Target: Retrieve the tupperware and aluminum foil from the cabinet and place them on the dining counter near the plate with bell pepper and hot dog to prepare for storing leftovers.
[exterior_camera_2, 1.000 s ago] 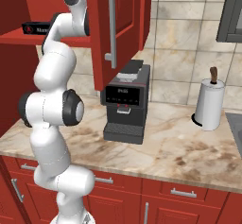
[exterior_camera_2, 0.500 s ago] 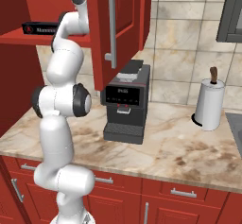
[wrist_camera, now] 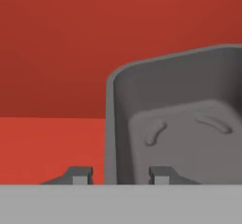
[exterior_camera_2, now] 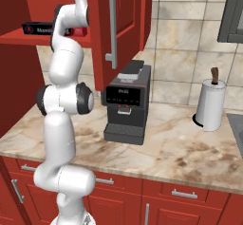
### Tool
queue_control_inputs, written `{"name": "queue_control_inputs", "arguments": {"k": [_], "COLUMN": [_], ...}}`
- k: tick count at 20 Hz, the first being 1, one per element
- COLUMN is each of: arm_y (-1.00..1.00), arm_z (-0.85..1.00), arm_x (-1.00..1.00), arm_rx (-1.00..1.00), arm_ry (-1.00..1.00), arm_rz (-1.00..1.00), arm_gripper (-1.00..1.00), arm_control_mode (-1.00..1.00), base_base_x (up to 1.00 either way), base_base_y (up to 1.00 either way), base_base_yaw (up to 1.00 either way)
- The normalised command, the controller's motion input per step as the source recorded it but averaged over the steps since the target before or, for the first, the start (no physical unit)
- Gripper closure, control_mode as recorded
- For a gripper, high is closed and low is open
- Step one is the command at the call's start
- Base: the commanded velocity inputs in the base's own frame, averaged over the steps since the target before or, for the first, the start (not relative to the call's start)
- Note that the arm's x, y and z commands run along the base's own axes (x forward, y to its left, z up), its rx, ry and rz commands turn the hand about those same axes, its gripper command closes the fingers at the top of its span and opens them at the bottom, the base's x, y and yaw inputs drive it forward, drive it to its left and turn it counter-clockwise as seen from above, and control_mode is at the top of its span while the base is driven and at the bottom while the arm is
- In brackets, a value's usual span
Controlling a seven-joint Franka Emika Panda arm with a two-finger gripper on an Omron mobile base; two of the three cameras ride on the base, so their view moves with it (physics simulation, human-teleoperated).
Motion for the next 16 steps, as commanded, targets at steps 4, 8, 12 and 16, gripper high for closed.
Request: {"name": "queue_control_inputs", "arguments": {"k": [4,8,12,16], "arm_y": [0.00,0.00,-0.05,-0.10], "arm_z": [-0.19,-0.06,-0.50,-0.56], "arm_x": [0.06,0.14,-0.06,-0.31], "arm_rx": [0.00,0.00,-0.04,-0.14], "arm_ry": [0.09,-0.01,-0.15,-0.17], "arm_rz": [0.00,0.00,-0.07,-0.19], "arm_gripper": [1.00,1.00,1.00,1.00], "arm_control_mode": [-1.00,-1.00,-1.00,-1.00], "base_base_x": [0.00,0.00,0.00,0.00], "base_base_y": [0.00,0.00,0.00,0.00], "base_base_yaw": [0.00,0.00,0.00,0.00]}}
